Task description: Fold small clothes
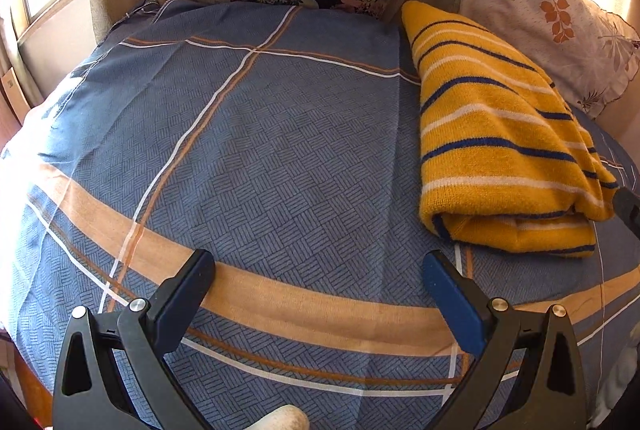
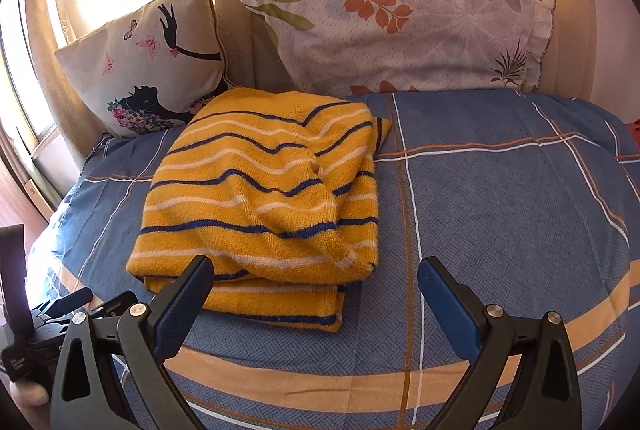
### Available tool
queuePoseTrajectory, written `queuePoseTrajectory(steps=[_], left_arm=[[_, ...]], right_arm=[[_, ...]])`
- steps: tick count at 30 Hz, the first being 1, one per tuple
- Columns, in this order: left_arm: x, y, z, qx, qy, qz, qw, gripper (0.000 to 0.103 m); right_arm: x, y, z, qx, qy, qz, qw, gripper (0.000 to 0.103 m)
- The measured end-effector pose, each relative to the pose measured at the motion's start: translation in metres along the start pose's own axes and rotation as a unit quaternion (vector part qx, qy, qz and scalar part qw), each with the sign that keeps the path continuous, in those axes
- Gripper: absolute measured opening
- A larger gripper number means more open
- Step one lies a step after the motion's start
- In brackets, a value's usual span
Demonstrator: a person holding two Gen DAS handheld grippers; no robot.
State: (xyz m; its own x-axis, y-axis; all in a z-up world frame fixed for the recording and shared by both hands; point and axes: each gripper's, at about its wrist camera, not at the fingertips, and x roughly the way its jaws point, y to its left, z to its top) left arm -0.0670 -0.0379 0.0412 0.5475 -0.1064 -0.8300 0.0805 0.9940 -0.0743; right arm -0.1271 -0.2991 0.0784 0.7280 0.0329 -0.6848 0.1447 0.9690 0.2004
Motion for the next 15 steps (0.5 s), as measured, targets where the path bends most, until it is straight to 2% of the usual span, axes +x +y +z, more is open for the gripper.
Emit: queuePoseTrajectory(steps=[2,4,8,10,12,15], left_arm=[[0.0,-0.001,-0.001,0.001,-0.001,0.002,1.0,0.103],[0.001,-0.002,-0.002,0.002,-0.002,0.005,1.0,0.103],[0.002,-0.005,-0.007,0.014,-0.009,0.016,0.9997,0.103],[0.001,-0.004,-0.007,0.013,-0.01,0.014,0.9998,0.103],[0.002,-0.004,-0.006,0.013,-0.009,0.011,0.9998,0.103],[0.002,-0.005,-0.007,0.02,-0.01,0.014,0.9997,0.103]], right_arm=[[0.001,0.004,0.009,-0.004,0.0,0.033,0.999,0.094],[0.008,0.008,0.019,0.003,0.008,0.075,0.997,0.081],[0.035,0.022,0.038,0.004,0.023,0.126,0.992,0.076],[0.058,0.025,0.039,0.016,0.063,0.141,0.988,0.075],[0.076,0.024,0.031,0.033,0.102,0.143,0.984,0.075],[0.067,0.028,0.02,0.013,0.102,0.132,0.986,0.076]])
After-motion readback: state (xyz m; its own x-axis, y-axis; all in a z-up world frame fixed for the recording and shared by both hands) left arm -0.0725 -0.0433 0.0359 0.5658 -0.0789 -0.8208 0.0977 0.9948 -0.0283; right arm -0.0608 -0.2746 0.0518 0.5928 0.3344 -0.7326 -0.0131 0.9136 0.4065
